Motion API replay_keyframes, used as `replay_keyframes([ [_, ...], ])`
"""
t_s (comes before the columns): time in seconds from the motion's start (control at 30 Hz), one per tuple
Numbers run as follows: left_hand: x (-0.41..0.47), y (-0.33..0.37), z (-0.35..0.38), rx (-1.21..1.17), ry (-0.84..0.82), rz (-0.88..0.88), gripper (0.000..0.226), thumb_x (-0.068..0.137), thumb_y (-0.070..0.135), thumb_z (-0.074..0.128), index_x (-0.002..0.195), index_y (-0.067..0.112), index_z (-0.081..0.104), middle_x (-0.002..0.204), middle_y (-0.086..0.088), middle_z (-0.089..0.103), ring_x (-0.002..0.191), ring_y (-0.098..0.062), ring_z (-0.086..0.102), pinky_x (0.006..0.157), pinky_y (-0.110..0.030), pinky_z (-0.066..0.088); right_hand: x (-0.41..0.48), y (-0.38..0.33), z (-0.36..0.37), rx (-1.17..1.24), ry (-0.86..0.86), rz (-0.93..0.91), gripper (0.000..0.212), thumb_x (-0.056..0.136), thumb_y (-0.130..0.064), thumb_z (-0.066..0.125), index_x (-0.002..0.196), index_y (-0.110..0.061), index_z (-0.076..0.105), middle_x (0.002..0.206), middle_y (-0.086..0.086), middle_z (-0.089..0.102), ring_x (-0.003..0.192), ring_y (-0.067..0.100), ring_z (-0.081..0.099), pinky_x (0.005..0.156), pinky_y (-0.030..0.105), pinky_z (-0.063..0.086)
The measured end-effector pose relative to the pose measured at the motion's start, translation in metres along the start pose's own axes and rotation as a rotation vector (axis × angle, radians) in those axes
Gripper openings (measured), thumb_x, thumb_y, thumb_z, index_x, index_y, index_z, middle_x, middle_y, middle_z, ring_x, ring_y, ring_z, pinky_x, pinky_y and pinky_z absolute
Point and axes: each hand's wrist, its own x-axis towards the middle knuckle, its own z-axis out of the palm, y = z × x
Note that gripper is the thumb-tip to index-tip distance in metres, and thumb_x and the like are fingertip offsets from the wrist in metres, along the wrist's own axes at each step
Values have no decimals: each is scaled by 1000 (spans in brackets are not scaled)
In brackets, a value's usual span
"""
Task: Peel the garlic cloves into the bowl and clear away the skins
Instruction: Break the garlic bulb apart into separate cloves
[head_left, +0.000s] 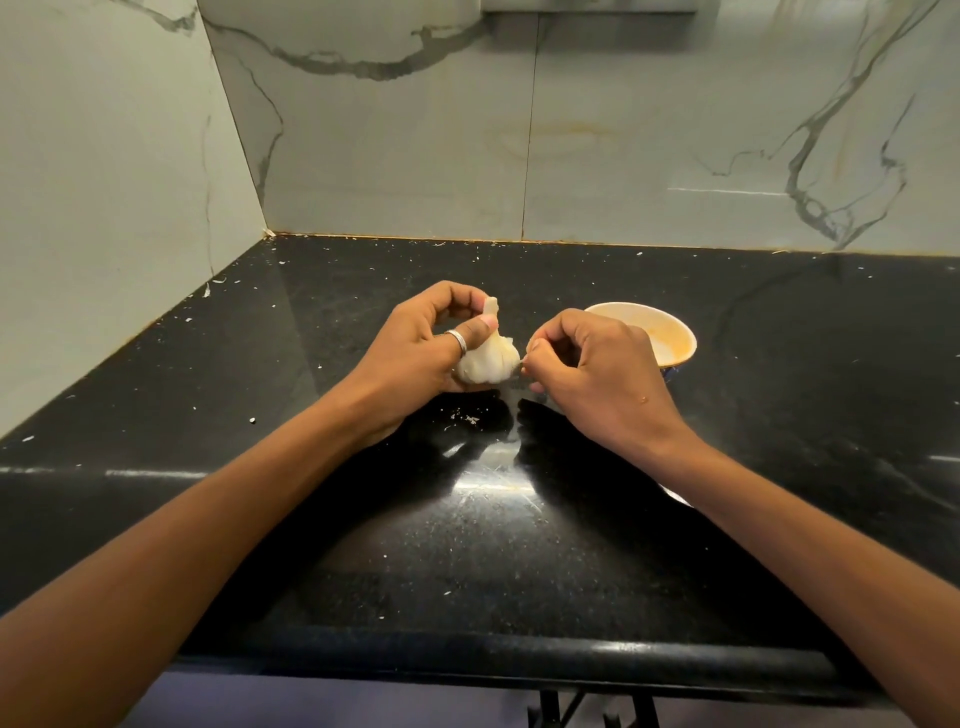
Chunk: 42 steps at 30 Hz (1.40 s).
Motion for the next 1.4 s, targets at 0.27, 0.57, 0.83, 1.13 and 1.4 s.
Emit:
replay_keyframes([
  [0.27, 6, 1, -5, -168, 90, -87, 7, 98, 13, 63, 103, 17, 63, 116, -13, 64, 107, -24, 67, 66, -37, 61, 0, -4, -7, 109, 46, 19, 19, 85, -29, 58, 75, -17, 70, 71, -3, 74, 71, 20, 73, 74, 52, 59],
  [0.57, 1, 2, -3, -122, -43, -91, 17, 98, 4, 60, 111, 13, 61, 111, -8, 73, 106, -26, 71, 80, -52, 61, 0, -5, 0, 81, -109, 53, 11, 94, -15, 64, 99, -18, 73, 88, -9, 75, 79, 11, 73, 81, 42, 59],
  [0.83, -5, 5, 3, -27, -81, -67, 26, 98, 7, 61, 123, 7, 66, 115, -19, 70, 94, -19, 71, 78, -37, 63, -1, -2, 0, 31, -90, 17, 12, 91, -15, 66, 95, -19, 76, 84, -10, 76, 80, 7, 72, 79, 38, 59],
  [1.13, -5, 5, -1, -21, -115, -65, 25, 98, 4, 59, 123, 8, 66, 117, -13, 72, 103, -23, 73, 75, -30, 62, 1, 7, 2, 255, -255, 112, 20, 91, -30, 74, 110, -23, 71, 101, -6, 77, 85, 13, 77, 82, 47, 63],
  [1.4, -6, 5, 0, 136, -108, 14, 35, 94, -9, 55, 122, 9, 67, 107, 1, 74, 97, -9, 73, 81, -24, 59, -2, 0, -1, 283, -277, 149, 40, 80, -22, 87, 115, -26, 68, 107, -8, 73, 80, 19, 75, 82, 51, 62],
])
